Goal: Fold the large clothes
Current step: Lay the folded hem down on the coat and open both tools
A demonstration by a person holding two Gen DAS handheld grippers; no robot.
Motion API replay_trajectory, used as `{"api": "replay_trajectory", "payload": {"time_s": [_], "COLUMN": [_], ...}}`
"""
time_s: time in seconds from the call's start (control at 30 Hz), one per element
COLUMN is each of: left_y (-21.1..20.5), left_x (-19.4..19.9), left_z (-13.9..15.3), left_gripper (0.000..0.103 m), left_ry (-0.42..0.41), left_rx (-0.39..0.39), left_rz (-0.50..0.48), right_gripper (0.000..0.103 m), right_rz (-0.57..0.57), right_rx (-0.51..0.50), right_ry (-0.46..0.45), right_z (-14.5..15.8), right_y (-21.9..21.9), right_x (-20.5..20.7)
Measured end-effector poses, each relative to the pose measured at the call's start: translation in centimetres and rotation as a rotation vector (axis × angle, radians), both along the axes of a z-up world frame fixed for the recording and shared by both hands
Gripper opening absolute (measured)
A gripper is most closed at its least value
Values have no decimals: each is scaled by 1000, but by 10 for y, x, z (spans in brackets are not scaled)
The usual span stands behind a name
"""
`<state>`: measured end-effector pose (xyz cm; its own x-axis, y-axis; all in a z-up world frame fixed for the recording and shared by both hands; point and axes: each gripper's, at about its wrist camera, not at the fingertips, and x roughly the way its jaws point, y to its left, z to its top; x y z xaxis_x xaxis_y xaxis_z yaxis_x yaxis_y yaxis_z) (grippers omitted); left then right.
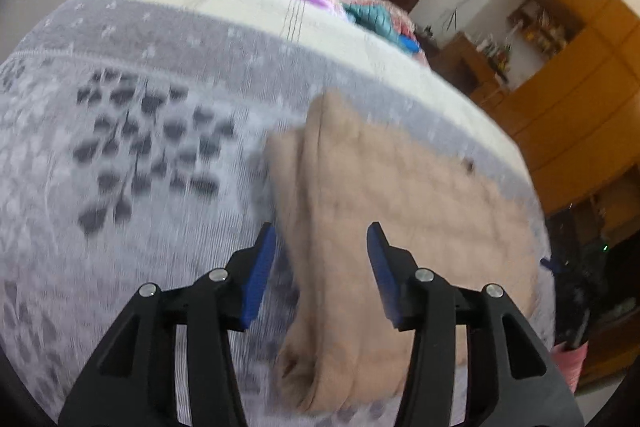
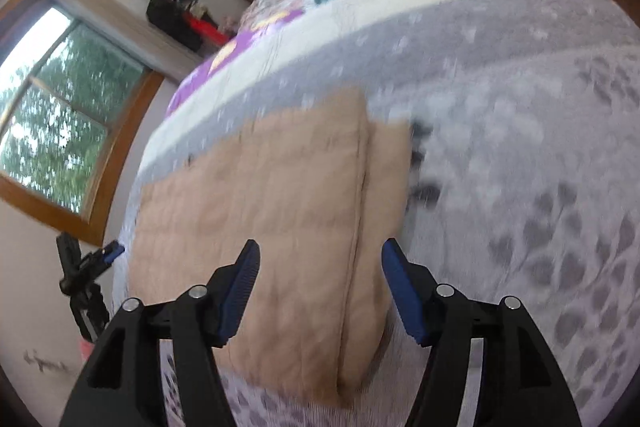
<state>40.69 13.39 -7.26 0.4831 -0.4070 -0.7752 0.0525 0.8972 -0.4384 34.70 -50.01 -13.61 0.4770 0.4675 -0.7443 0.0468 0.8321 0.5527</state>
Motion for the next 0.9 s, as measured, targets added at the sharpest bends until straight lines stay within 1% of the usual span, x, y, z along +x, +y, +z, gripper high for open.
{"api": "replay_trajectory", "payload": {"time_s": [0.03, 0.13, 0.17, 0.2, 0.23, 0.27, 0.3, 0.33, 0.37, 0.4, 0.43, 0.53, 0.57, 0.6, 0.67, 0.7, 0.77, 0.83, 0.87, 0.9], "left_y": [0, -5, -7, -10, -14, -17, -22, -25, -27, -30, -31, -30, -29, -29, -32, -36, -39, -38, -35, -35], "left_x": [-8, -25, -29, -33, -35, -36, -36, -36, -36, -36, -37, -37, -37, -38, -40, -42, -42, -42, -43, -46], "left_z": [-7, -23, -26, -27, -28, -29, -30, -30, -30, -32, -33, -47, -53, -58, -62, -62, -60, -54, -50, -41], "left_gripper": [49, 49, 49, 49, 46, 40, 33, 24, 20, 19, 19, 19, 20, 20, 21, 21, 22, 23, 25, 27], "left_ry": [8, 20, 17, 10, 5, 3, -2, -4, -9, -8, -4, 17, 23, 18, -10, -21, -21, -16, -14, -19], "left_rx": [6, 0, -11, -24, -26, -14, 9, 21, 47, 83, 95, 99, 94, 95, 126, 151, 178, 172, 160, 154], "left_rz": [-5, -25, -32, -40, -45, -44, -43, -45, -36, -27, -25, -15, -15, -14, -18, -18, -14, -7, 7, 27], "right_gripper": [62, 52, 48, 39, 34, 23, 15, 13, 11, 10, 10, 10, 10, 10, 10, 10, 10, 12, 18, 20], "right_rz": [12, 36, 41, 44, 45, 42, 41, 34, 29, 25, 20, 19, 21, 21, 23, 21, 20, -5, -23, -46], "right_rx": [-5, -8, -8, -21, -35, -58, -64, -71, -80, -98, -117, -148, -154, -151, -160, -171, -198, -219, -228, -251], "right_ry": [12, 29, 31, 25, 20, 13, 8, 0, -8, -11, 0, 27, 40, 46, 37, 37, 36, 12, -3, -24], "right_z": [-7, -22, -25, -26, -25, -22, -19, -16, -14, -12, -14, -27, -36, -44, -50, -49, -45, -32, -25, -17], "right_y": [6, 16, 20, 24, 27, 31, 33, 34, 36, 38, 39, 44, 47, 49, 54, 57, 62, 64, 68, 69], "right_x": [-7, -20, -22, -24, -26, -27, -27, -28, -28, -29, -29, -27, -25, -24, -22, -22, -24, -30, -36, -44]}}
